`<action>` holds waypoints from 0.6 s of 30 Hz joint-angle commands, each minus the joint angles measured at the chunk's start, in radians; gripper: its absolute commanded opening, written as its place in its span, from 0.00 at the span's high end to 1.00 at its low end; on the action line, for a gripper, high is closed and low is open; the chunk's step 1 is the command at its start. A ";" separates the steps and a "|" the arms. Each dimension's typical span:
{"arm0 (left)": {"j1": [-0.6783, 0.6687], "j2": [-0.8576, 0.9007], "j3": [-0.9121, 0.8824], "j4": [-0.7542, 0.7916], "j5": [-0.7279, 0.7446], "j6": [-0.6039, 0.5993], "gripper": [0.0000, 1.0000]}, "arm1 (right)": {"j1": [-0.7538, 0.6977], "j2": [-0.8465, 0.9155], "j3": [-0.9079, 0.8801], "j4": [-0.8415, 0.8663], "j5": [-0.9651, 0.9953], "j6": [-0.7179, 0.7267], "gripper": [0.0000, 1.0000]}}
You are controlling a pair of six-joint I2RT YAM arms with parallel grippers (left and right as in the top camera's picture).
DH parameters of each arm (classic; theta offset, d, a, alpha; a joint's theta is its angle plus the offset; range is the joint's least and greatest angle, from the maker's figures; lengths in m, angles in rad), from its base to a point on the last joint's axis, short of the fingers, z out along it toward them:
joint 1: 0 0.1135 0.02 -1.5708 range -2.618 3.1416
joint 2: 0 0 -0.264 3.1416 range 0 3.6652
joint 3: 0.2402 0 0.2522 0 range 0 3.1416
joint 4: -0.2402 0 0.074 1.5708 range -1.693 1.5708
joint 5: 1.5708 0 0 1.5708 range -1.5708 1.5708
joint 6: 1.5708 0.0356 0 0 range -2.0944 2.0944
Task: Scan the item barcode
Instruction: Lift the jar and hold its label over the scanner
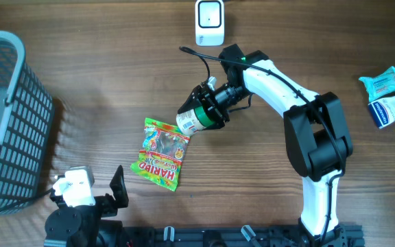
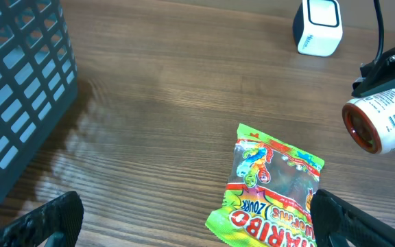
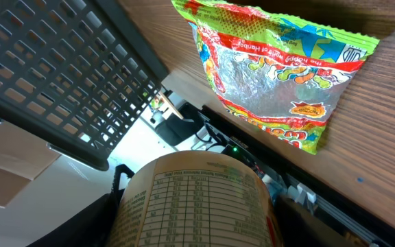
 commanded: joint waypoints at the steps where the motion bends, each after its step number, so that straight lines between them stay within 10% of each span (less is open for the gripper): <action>1: -0.007 -0.003 -0.002 0.003 -0.009 -0.003 0.00 | -0.016 -0.008 0.003 0.043 0.011 -0.050 0.39; 10: -0.008 -0.003 -0.002 0.003 -0.009 -0.003 0.00 | -0.039 -0.008 0.301 0.053 0.583 -0.186 0.41; 18: -0.008 -0.003 -0.002 0.003 -0.009 -0.003 0.00 | -0.039 0.029 0.375 0.562 1.212 -0.291 0.41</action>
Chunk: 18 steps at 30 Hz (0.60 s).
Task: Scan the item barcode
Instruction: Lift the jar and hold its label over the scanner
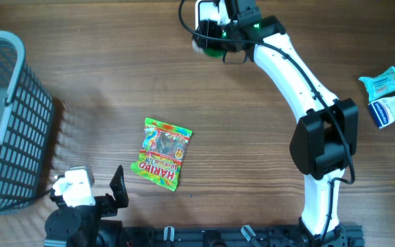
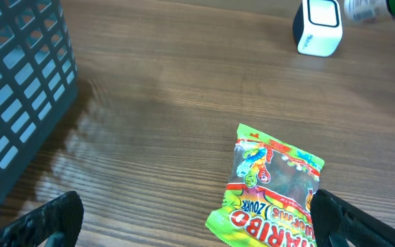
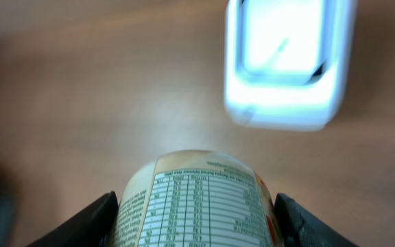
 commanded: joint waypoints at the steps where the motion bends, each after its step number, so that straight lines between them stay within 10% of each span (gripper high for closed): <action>1: -0.008 -0.003 -0.002 0.003 -0.009 -0.003 0.00 | -0.002 0.050 -0.001 0.198 0.260 -0.130 0.42; 11: -0.007 -0.003 -0.002 0.003 -0.009 -0.003 0.00 | -0.001 0.274 -0.001 0.746 0.406 -0.361 0.33; 18: -0.008 -0.003 -0.002 0.003 -0.009 -0.003 0.00 | 0.031 0.268 0.013 0.821 0.581 -0.421 0.37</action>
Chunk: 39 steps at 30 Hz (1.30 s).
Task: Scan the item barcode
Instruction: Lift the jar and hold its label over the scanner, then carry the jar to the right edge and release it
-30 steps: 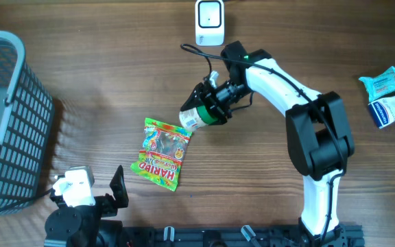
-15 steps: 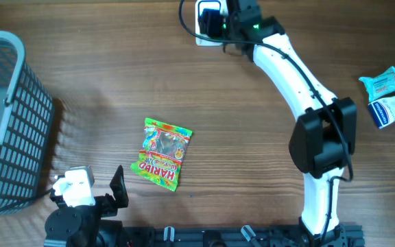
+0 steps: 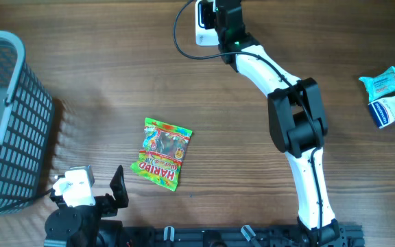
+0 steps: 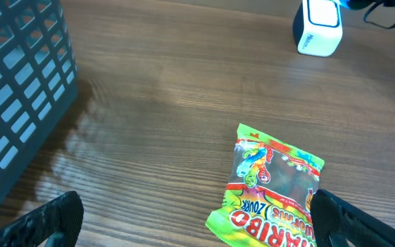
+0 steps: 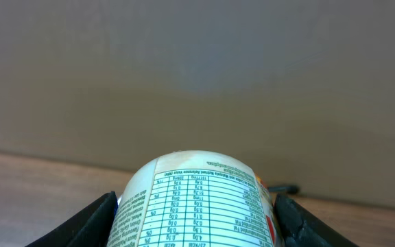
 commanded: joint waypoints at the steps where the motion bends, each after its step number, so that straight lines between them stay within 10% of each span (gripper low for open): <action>1: -0.008 -0.003 -0.002 0.003 -0.009 -0.003 0.00 | 0.025 -0.042 0.026 -0.042 0.161 -0.039 0.40; 10: -0.007 -0.003 -0.002 0.003 -0.009 -0.003 0.00 | -0.102 -0.320 0.026 -0.756 0.223 0.129 0.39; 17: -0.008 -0.003 -0.002 0.003 -0.009 -0.003 0.00 | -0.411 -0.338 -0.031 -1.321 -0.139 0.306 0.34; 29: -0.008 -0.003 -0.002 0.003 -0.009 -0.003 0.00 | -0.807 -0.311 -0.220 -1.204 -0.155 0.276 0.23; 32: -0.007 -0.003 -0.002 0.003 -0.009 -0.003 0.00 | -0.832 -0.312 -0.177 -1.214 -0.180 0.274 0.00; 39: -0.007 -0.003 -0.002 0.003 -0.009 -0.003 0.00 | -0.740 -0.366 0.094 -1.461 -0.343 0.277 0.00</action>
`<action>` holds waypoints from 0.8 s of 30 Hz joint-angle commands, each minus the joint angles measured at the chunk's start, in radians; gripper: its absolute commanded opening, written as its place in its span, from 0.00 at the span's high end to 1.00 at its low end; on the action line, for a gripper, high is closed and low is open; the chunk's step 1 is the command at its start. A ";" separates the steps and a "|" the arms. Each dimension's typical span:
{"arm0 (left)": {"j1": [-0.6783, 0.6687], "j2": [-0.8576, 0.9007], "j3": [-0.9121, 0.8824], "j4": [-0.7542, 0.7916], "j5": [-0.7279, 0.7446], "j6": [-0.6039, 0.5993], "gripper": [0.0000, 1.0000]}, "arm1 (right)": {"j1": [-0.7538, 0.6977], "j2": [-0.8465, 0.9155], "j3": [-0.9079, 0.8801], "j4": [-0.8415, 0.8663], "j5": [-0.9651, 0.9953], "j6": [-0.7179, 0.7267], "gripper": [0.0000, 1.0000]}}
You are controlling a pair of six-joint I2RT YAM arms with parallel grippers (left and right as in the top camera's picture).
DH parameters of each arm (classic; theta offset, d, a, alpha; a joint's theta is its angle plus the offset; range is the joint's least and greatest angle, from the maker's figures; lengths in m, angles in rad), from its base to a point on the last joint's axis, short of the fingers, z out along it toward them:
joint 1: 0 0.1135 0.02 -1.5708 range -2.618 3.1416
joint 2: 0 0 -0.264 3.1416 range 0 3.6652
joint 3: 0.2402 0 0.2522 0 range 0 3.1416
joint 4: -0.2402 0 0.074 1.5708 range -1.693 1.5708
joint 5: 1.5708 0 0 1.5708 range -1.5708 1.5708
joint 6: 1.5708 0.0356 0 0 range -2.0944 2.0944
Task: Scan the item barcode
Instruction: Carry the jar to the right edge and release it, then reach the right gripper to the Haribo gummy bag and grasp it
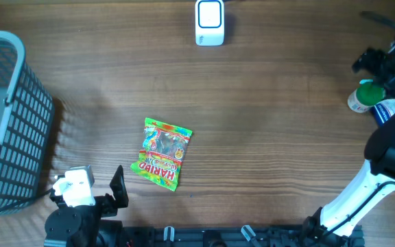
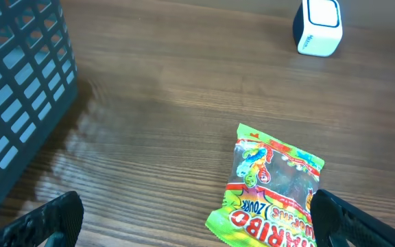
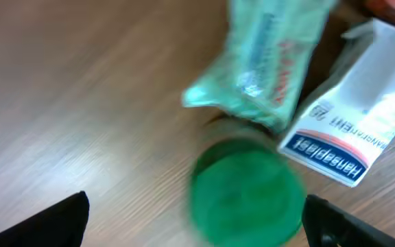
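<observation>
A small bottle with a green cap [image 1: 363, 95] stands on the table at the far right; the blurred cap [image 3: 247, 193] fills the lower middle of the right wrist view. My right gripper [image 1: 378, 68] hangs over it, open, its fingers [image 3: 66, 221] wide on either side of the cap and apart from it. The white barcode scanner [image 1: 210, 22] sits at the table's back edge, also in the left wrist view [image 2: 319, 27]. My left gripper [image 2: 197, 233] rests open at the front left, holding nothing.
A Haribo sweets bag [image 1: 160, 152] lies in the middle front of the table. A dark wire basket [image 1: 5, 116] stands at the left. A green packet [image 3: 266, 62] and a white-and-blue packet [image 3: 352, 134] lie right beside the bottle.
My right gripper was shut on the bottle up by the scanner. Now it is at the far right and open, and the bottle stands on the table beside the packets.
My right gripper first held the bottle just above the Haribo bag. It then held the bottle over the scanner, and later still beside it at the back edge. Now the bottle stands released at the far right. The left arm stayed still.
</observation>
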 commanded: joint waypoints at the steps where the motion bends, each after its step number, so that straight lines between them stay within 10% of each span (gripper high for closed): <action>1: -0.008 -0.003 -0.002 0.003 -0.009 -0.003 0.00 | 0.110 -0.069 0.097 -0.105 -0.178 0.016 0.00; 10: -0.008 -0.003 -0.002 0.003 -0.009 -0.003 0.00 | 0.597 -0.091 0.045 -0.380 -0.415 0.454 0.00; 24: -0.008 -0.003 -0.002 0.003 -0.009 -0.003 0.00 | 1.262 0.092 -0.038 -0.129 -0.178 0.907 0.00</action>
